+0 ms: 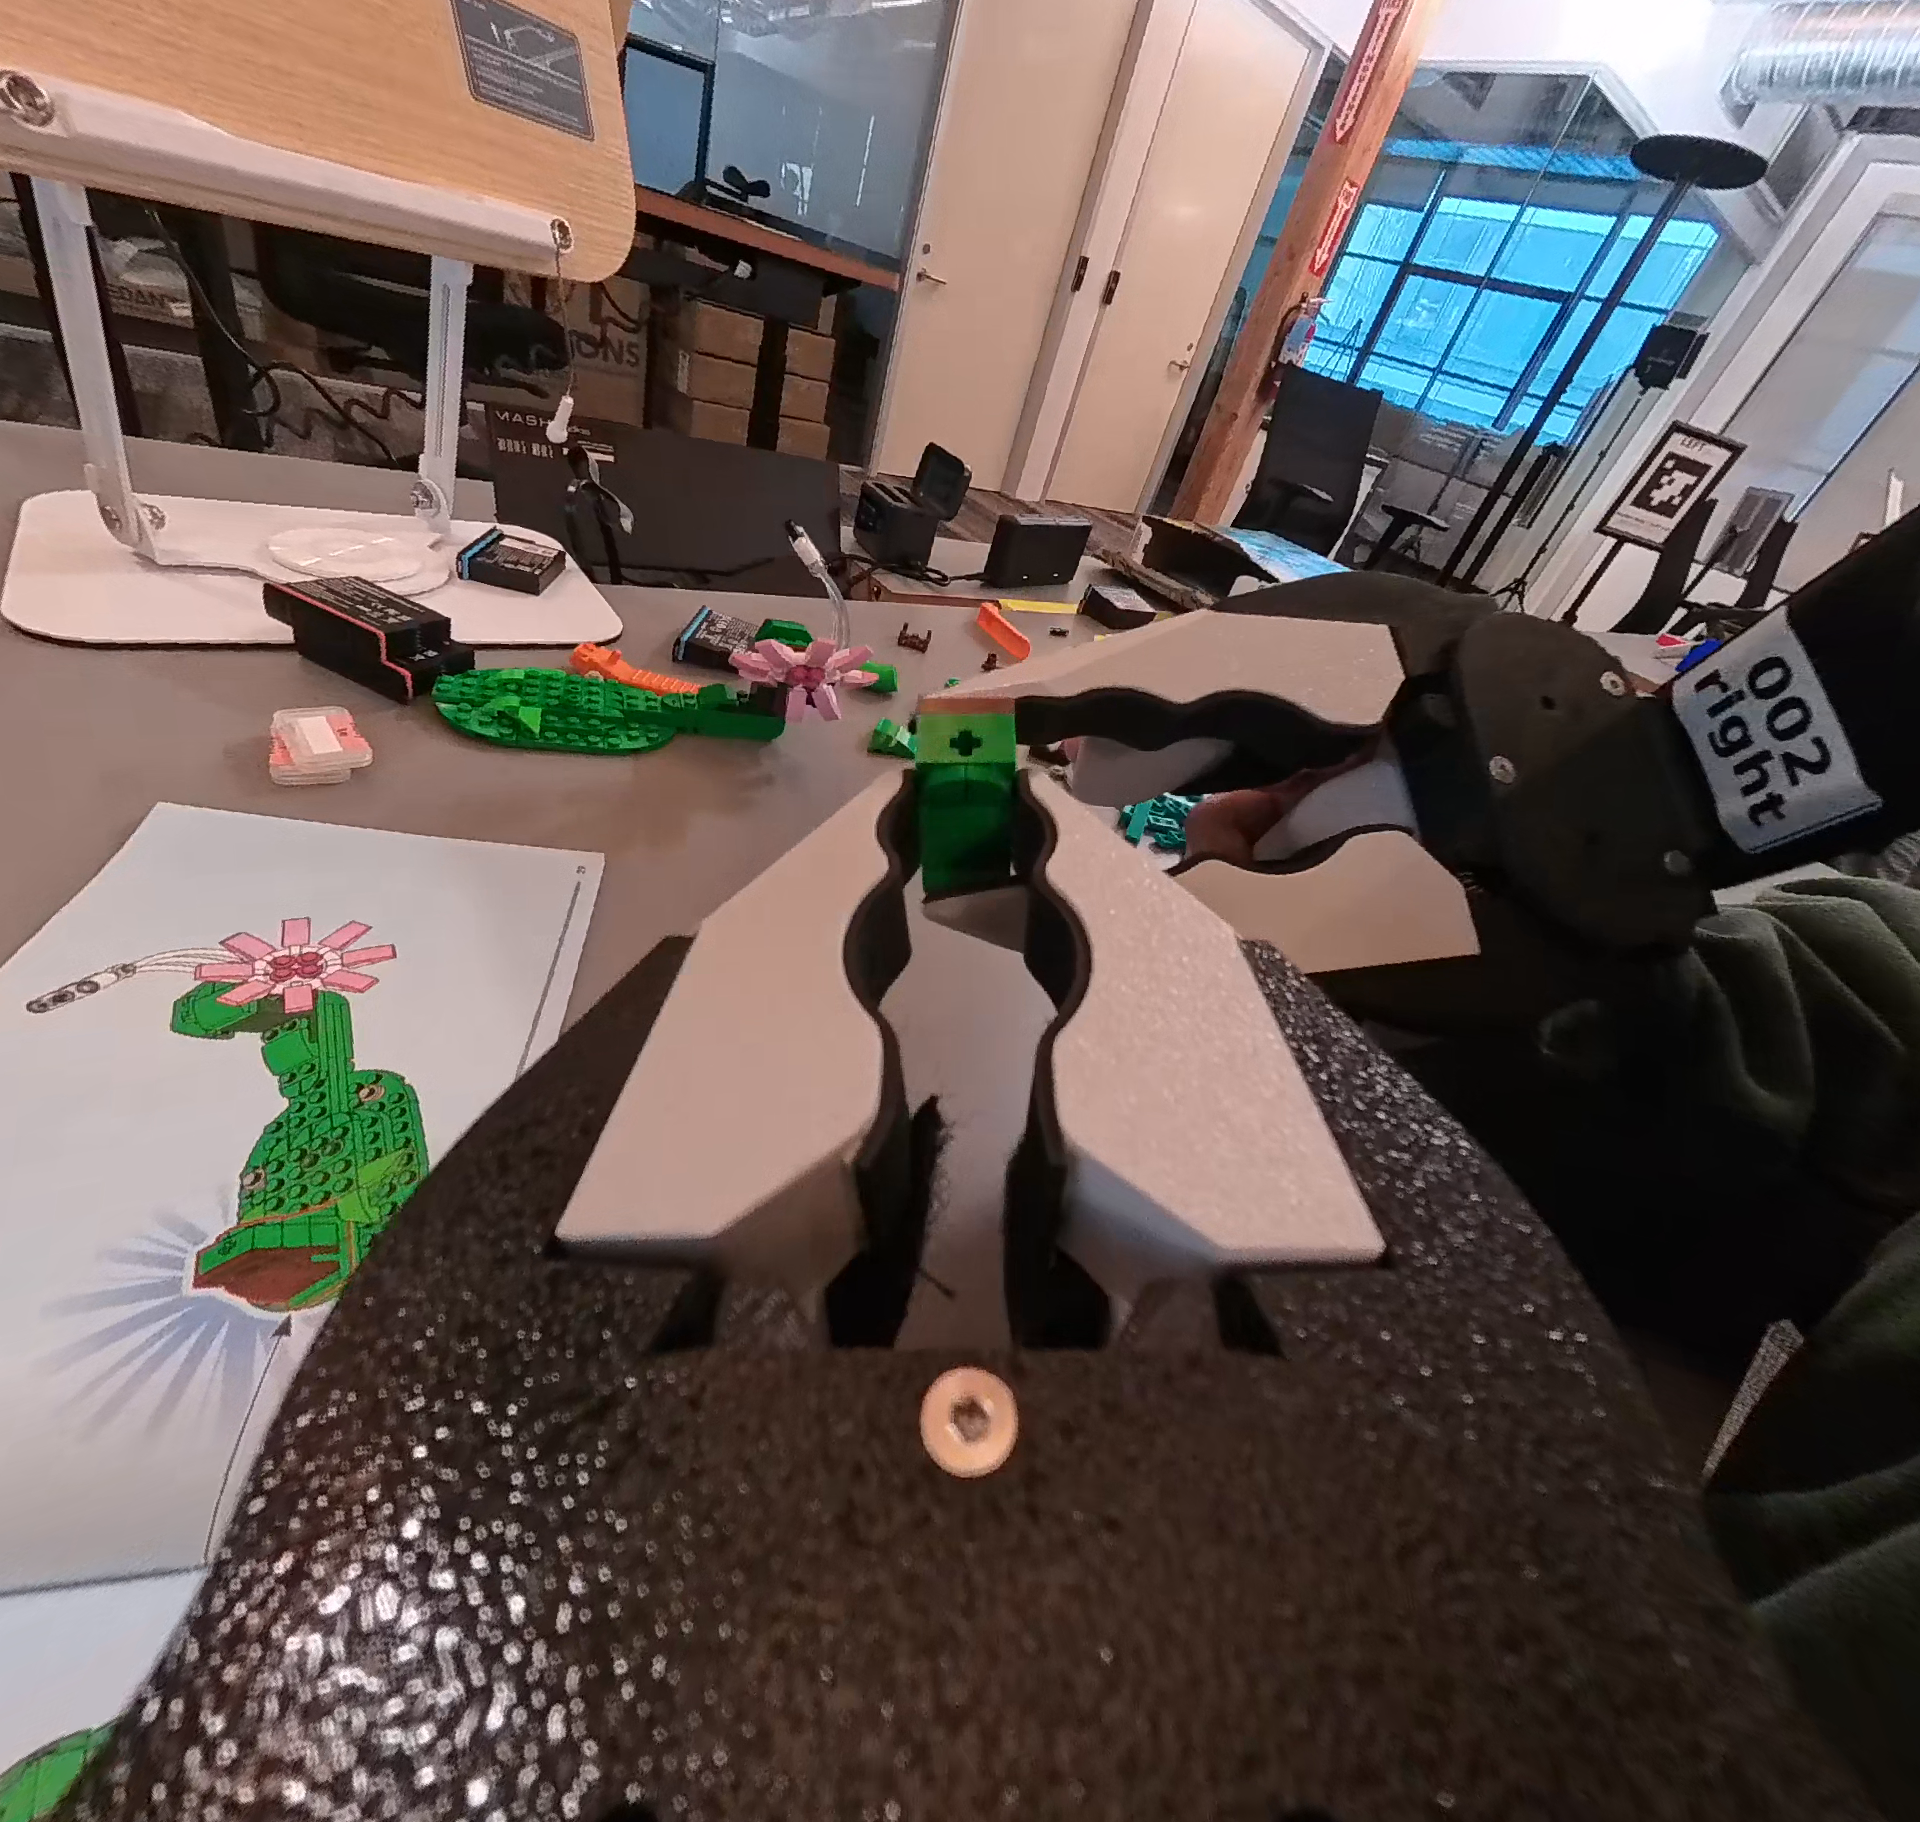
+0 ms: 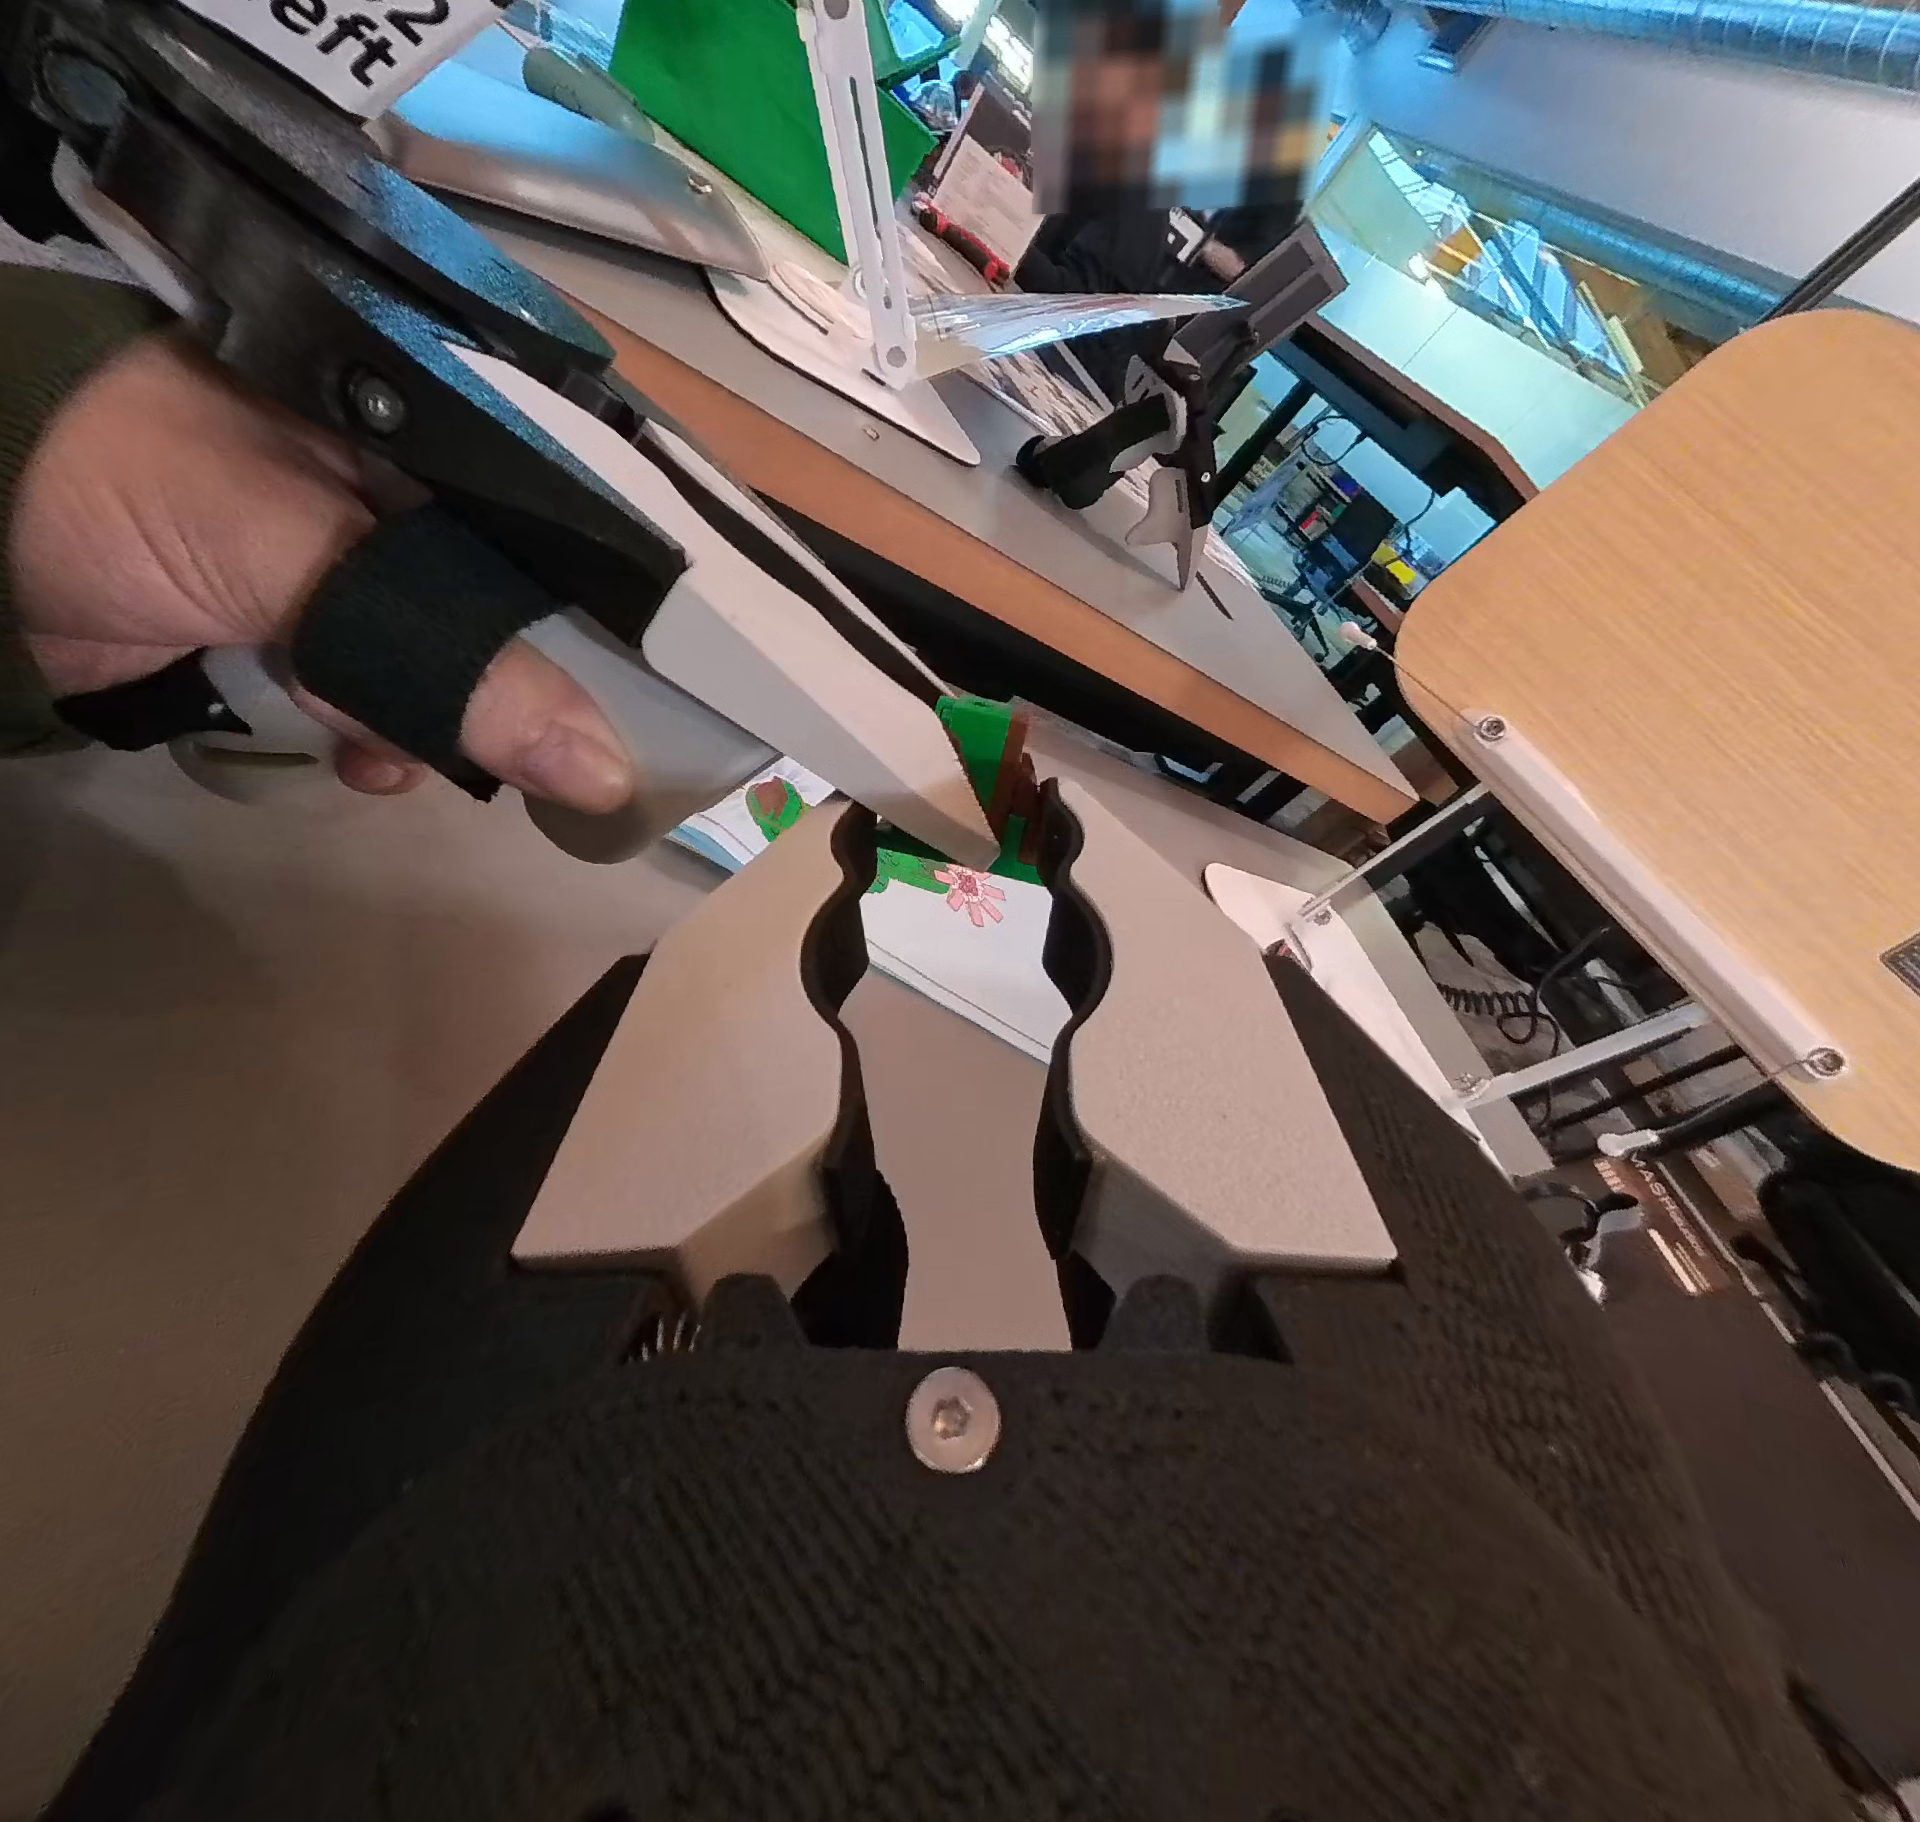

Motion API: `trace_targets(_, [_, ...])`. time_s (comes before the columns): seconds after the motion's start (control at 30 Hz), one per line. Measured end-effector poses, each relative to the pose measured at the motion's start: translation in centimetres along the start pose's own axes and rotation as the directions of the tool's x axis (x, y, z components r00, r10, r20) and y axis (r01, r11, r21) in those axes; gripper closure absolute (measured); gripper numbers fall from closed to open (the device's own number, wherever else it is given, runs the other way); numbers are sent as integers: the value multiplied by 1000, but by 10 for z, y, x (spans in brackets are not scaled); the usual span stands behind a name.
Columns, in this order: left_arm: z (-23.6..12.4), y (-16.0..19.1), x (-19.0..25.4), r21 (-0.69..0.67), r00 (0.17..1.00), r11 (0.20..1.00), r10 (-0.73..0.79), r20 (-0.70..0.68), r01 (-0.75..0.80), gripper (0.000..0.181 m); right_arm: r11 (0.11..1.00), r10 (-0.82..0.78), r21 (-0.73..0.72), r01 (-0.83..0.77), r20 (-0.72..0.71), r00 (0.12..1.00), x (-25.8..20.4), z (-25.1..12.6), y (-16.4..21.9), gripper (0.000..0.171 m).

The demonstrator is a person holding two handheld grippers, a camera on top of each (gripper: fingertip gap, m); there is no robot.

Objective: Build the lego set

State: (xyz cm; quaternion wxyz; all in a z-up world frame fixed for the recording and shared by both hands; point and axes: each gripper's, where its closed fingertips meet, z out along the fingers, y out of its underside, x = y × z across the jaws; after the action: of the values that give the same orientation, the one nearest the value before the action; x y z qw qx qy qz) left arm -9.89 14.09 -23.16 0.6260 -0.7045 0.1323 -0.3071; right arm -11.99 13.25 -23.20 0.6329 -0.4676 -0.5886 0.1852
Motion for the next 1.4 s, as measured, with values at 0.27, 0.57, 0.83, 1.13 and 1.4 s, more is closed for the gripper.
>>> trace_targets(0.27, [0,3,0,-15,1000,1000,-3,3,3,167,1000,-5,6,4,31,1000,-3,0,2,141])
trace_targets(0.57, [-2,5,0,-25,1000,1000,-6,-5,6,167,1000,-9,19,8,35,999,-5,1,2,140])
trace_targets(0.83, [-1,11,0,-59,1000,998,-4,-9,3,167,998,-60,-14,61,54,997,-8,0,7,142])
trace_targets(1.13, [-1,12,3,-75,999,997,21,-26,-23,167,998,-67,8,67,70,995,-8,-3,5,141])
trace_targets(1.4, [-4,10,7,-75,993,995,-79,-91,73,157,998,-62,-16,64,104,993,-4,-7,7,141])
